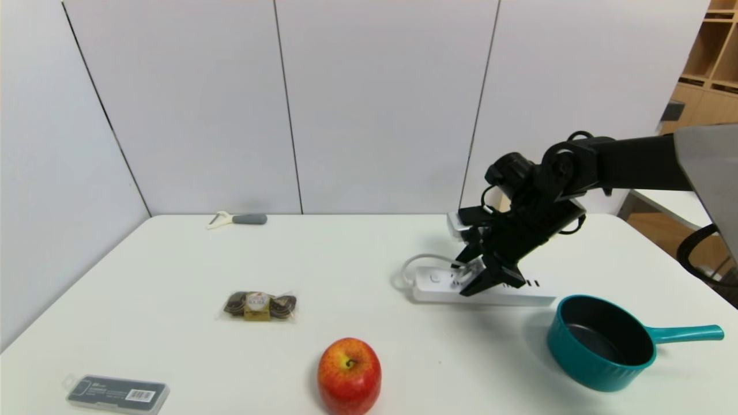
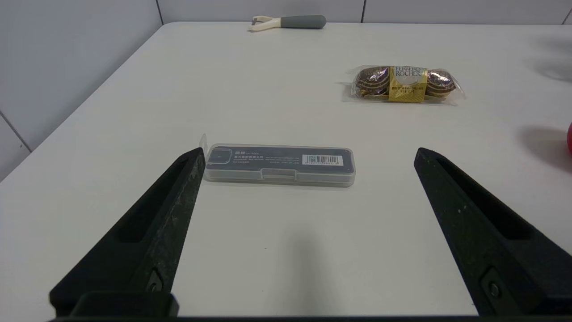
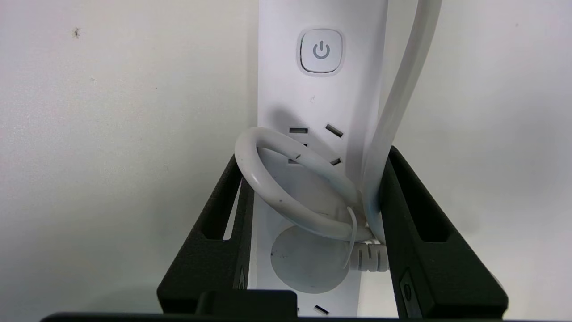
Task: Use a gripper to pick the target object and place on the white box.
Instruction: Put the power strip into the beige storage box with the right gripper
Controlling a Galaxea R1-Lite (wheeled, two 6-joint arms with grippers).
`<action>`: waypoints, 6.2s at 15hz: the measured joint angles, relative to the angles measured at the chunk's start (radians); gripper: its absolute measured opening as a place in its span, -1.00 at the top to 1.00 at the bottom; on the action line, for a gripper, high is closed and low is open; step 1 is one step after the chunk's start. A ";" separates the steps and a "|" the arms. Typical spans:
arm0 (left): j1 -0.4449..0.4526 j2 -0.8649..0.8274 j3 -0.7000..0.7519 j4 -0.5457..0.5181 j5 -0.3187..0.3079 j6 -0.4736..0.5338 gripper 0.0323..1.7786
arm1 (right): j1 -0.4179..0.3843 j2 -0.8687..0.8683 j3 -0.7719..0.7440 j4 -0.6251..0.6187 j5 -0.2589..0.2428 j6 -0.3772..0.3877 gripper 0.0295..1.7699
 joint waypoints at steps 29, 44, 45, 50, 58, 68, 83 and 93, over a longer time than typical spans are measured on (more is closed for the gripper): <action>0.000 0.000 0.000 0.000 -0.001 0.000 -0.90 | -0.065 -0.051 -0.183 -0.001 0.058 0.006 0.09; 0.000 0.000 0.000 0.000 0.000 0.000 -0.90 | -0.140 -0.122 -0.187 -0.003 0.091 0.009 0.09; 0.000 0.000 0.000 0.000 0.000 0.000 -0.90 | -0.148 -0.125 -0.187 -0.002 0.091 0.009 0.09; 0.000 0.000 0.000 0.000 0.000 0.000 -0.90 | -0.173 -0.141 -0.188 -0.003 0.091 0.009 0.09; 0.000 0.000 0.000 0.000 0.000 0.000 -0.90 | -0.211 -0.193 -0.192 -0.011 0.124 0.009 0.09; 0.000 0.000 0.000 0.000 0.000 0.000 -0.90 | -0.321 -0.284 -0.197 -0.120 0.193 0.169 0.09; 0.000 0.000 0.000 0.000 0.000 0.000 -0.90 | -0.401 -0.266 -0.197 -0.436 0.190 0.539 0.09; 0.000 0.000 0.000 0.000 0.000 0.000 -0.90 | -0.430 -0.186 -0.198 -0.526 0.186 0.551 0.10</action>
